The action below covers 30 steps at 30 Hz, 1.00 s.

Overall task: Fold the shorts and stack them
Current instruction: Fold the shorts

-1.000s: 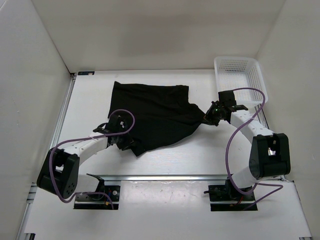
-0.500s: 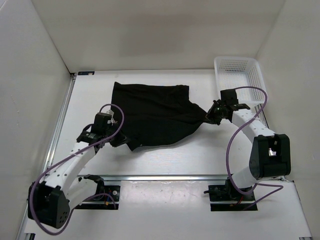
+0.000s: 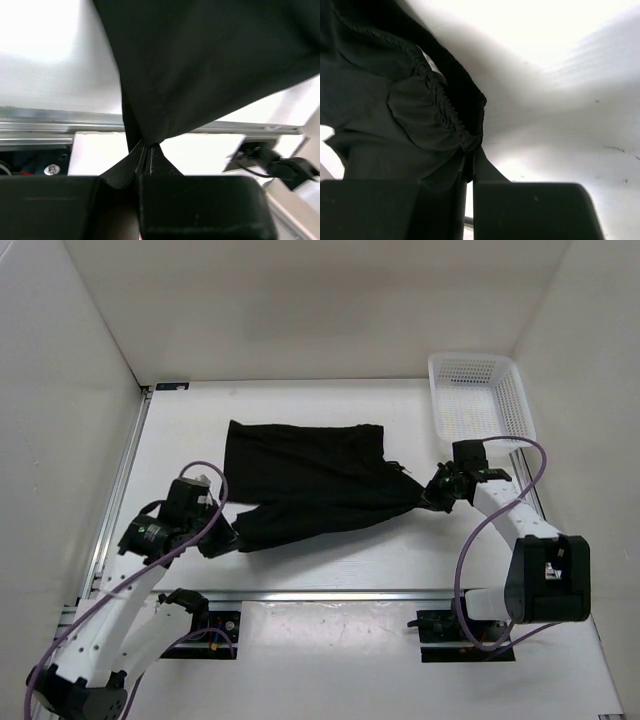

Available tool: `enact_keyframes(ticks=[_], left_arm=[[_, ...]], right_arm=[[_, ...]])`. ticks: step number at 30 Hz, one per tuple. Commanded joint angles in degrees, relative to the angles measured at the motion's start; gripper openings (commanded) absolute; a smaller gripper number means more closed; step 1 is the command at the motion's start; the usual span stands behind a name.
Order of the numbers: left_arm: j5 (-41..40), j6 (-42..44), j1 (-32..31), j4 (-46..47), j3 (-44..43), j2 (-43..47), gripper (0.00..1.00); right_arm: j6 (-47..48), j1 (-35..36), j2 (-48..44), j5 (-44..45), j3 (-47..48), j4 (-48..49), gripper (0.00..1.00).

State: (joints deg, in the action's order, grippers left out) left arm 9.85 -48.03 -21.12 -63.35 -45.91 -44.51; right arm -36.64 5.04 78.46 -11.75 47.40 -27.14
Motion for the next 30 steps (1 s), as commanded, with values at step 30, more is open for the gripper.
enact_keyframes(ticks=[30], left_arm=[[-9.1,15.1,22.4,2.8,-63.9,-61.6,0.1]], right_arm=[[-3.6,3.8,33.4,-1.8,53.9,-4.4,0.0]])
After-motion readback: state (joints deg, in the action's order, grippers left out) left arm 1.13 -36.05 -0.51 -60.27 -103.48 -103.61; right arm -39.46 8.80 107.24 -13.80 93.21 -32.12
